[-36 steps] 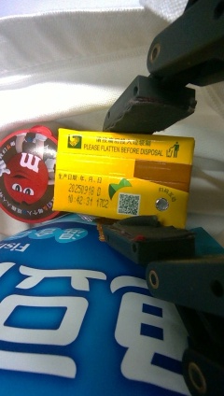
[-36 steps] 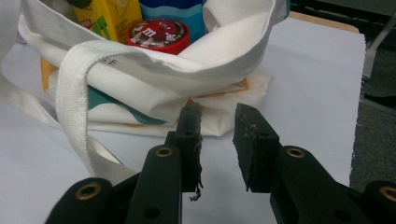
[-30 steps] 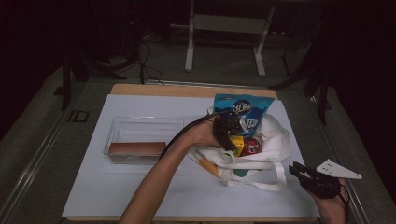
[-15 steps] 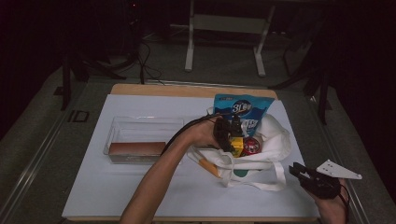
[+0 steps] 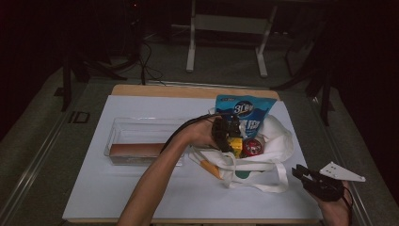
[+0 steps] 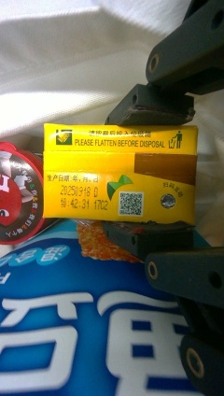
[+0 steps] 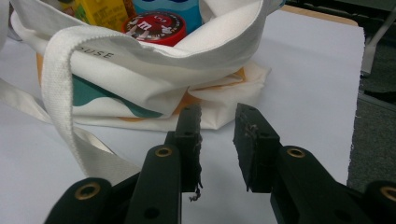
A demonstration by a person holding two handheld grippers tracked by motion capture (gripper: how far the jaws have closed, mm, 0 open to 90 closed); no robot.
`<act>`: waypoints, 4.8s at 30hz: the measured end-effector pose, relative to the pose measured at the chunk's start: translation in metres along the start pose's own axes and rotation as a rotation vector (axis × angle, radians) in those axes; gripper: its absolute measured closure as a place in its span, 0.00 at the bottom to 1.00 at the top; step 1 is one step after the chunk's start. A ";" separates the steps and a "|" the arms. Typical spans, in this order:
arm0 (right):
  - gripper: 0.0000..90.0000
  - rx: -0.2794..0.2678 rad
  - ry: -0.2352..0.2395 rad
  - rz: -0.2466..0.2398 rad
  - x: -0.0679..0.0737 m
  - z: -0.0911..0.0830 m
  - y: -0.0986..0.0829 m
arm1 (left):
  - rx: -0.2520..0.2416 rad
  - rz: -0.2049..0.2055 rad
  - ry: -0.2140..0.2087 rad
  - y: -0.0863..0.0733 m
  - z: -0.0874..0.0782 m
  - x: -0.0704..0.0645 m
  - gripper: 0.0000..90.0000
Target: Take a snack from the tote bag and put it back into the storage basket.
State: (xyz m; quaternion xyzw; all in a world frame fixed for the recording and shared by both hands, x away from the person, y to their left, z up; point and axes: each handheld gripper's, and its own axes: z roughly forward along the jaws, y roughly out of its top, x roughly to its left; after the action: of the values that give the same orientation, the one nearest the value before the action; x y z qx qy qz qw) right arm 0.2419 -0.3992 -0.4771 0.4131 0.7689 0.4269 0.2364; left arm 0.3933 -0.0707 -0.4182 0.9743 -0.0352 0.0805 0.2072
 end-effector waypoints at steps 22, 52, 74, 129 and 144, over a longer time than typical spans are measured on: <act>0.79 0.007 0.001 0.001 0.001 0.002 -0.002 | -0.067 0.009 0.058 -0.019 -0.066 0.002 0.57; 0.79 0.012 0.002 0.005 0.001 0.004 -0.004 | -0.111 -0.026 0.130 -0.066 -0.149 -0.001 0.57; 0.79 0.020 0.006 0.001 0.002 0.008 -0.004 | -0.047 -0.066 0.164 -0.122 -0.173 -0.008 0.57; 0.79 0.029 0.010 0.008 0.003 0.011 -0.005 | 0.079 -0.273 0.190 -0.259 -0.154 -0.020 0.57; 0.79 0.033 0.012 0.008 0.005 0.013 -0.005 | 0.147 -0.365 0.192 -0.294 -0.144 -0.021 0.56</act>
State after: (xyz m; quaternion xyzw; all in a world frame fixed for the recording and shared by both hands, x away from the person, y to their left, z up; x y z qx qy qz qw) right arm 0.2467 -0.3907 -0.4882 0.4177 0.7754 0.4177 0.2234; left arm 0.3818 0.2575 -0.4088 0.9649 0.1676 0.1365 0.1489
